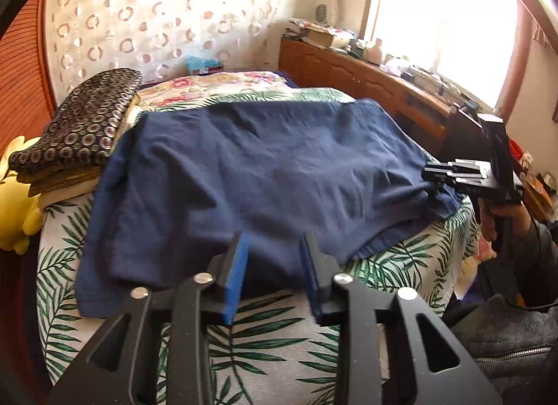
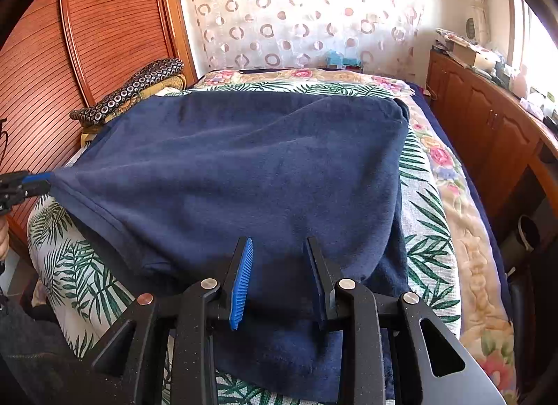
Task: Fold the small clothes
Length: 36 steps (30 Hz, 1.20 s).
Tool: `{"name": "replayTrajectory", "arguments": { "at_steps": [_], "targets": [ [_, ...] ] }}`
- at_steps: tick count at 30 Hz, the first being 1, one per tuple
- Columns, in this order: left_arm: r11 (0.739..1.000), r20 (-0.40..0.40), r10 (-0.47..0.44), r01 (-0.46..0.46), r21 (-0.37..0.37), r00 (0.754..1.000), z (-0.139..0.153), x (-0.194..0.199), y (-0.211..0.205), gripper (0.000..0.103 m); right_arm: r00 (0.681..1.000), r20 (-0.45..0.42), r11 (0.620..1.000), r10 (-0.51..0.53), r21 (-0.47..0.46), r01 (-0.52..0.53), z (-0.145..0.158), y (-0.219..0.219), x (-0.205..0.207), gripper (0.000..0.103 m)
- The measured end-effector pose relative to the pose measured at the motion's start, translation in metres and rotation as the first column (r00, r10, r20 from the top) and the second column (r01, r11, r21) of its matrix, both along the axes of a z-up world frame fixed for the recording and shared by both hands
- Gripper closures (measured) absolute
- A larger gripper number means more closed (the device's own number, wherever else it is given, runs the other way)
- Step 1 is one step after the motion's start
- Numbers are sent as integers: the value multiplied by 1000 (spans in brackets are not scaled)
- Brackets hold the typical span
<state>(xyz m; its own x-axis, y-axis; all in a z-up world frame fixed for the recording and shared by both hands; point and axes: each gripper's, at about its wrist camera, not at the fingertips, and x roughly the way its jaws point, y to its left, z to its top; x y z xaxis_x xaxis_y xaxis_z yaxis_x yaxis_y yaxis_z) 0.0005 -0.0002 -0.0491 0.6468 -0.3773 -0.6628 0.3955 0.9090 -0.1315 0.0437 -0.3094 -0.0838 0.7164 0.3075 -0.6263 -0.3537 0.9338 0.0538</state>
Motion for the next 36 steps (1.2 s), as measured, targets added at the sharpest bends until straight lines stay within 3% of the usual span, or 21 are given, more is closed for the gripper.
{"name": "replayTrajectory", "arguments": {
  "at_steps": [1,5,7,9,14,20,36],
  "targets": [
    [1000,5,9,-9,-6,1000,1,0,2,57,1000,0,1000,-1,-2,1,-1,0,0,72],
    [998,9,65,-65,-15,998,2,6,20,45,1000,11,1000,-13,2,13,-1,-3,2,72],
    [994,10,107,-107,-3,994,-1,11,28,31,999,30,1000,-26,-10,26,-3,-3,1,72],
    [990,15,143,-143,6,990,-4,15,38,26,998,51,999,-35,-28,36,-5,-3,0,72],
    [967,19,253,-253,2,967,-13,25,68,25,997,62,997,-47,-58,51,-15,2,0,70],
    [938,16,342,-343,44,939,-23,37,91,25,993,109,997,-44,-64,51,-21,11,-7,51],
    [923,-41,380,-376,87,924,-50,58,103,25,992,119,995,-37,-87,47,-22,13,-6,44]
  ]
}}
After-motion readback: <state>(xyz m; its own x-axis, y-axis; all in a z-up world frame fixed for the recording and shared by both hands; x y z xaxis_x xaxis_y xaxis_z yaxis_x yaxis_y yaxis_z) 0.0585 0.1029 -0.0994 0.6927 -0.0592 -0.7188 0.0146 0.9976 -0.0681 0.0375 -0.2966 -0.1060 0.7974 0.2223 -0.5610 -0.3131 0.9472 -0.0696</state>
